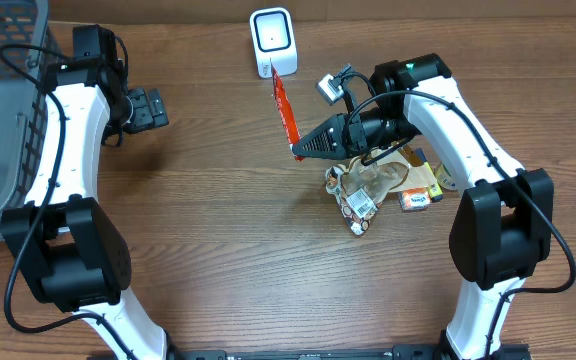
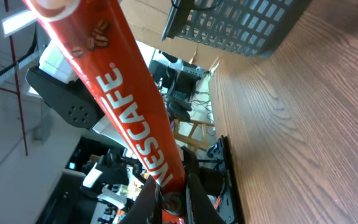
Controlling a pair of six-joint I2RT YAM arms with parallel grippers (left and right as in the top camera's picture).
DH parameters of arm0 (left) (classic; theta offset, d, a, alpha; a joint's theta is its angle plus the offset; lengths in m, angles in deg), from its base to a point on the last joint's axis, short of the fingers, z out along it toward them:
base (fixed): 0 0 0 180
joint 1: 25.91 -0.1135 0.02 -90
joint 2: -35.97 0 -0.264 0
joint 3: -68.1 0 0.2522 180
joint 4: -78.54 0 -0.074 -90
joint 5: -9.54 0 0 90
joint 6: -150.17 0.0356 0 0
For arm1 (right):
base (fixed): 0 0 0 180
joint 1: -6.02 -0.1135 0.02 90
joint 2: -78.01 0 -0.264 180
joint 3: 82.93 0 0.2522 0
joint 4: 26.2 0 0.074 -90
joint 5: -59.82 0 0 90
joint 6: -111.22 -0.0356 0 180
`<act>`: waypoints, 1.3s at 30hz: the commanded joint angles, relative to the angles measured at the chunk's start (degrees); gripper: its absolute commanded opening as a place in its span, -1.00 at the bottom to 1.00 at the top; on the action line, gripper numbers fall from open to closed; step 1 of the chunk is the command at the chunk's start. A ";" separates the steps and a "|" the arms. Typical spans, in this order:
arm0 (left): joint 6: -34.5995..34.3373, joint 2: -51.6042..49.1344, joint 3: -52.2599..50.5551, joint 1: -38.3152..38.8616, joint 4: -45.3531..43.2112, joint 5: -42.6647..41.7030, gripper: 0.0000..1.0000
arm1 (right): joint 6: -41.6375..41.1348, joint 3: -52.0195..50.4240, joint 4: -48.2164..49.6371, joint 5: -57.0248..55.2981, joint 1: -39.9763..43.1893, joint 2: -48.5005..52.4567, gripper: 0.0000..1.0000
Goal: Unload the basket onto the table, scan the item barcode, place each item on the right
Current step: 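Carry the Nescafe stick away from the scanner toward the right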
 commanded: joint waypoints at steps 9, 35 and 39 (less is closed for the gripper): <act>0.96 -0.13 1.11 0.11 -0.04 0.28 1.00 | -4.90 0.37 15.37 -11.50 -1.03 -0.90 -0.93; 0.94 -0.13 1.11 0.11 -0.04 0.28 1.00 | -46.12 0.33 33.75 -65.64 -10.03 -0.90 -0.93; 0.96 -0.13 1.11 0.11 -0.04 0.26 1.00 | -47.52 0.28 32.76 -65.37 -10.21 -0.90 -0.92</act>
